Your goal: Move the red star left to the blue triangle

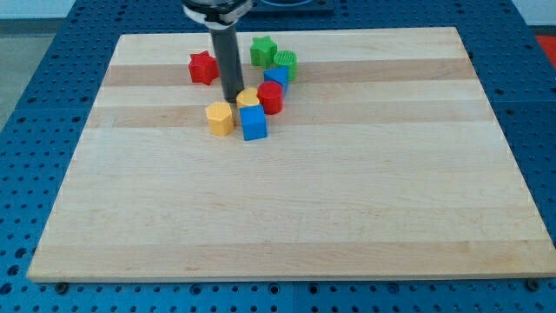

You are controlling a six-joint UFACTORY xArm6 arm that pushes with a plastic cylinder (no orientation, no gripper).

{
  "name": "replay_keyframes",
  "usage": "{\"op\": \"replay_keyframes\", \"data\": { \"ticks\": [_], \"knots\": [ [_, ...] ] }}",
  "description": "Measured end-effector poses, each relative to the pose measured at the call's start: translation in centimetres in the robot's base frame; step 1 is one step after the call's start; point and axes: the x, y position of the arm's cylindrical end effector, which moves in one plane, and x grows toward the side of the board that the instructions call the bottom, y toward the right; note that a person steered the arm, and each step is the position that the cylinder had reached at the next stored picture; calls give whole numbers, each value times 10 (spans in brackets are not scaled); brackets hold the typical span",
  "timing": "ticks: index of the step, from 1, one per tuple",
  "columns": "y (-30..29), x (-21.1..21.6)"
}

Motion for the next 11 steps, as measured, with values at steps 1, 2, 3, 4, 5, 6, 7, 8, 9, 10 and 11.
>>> {"op": "replay_keyframes", "data": {
  "ticks": [1,2,3,4,5,6,7,8,9,10,11],
  "knots": [
    [8,0],
    [8,0],
    [-5,-1],
    [-54,-6],
    [-76,-8],
    [-128,-19],
    [-125,-71],
    [-96,-85],
    [-66,-59],
    [-62,-47],
    [-57,-34]
  ]
}}
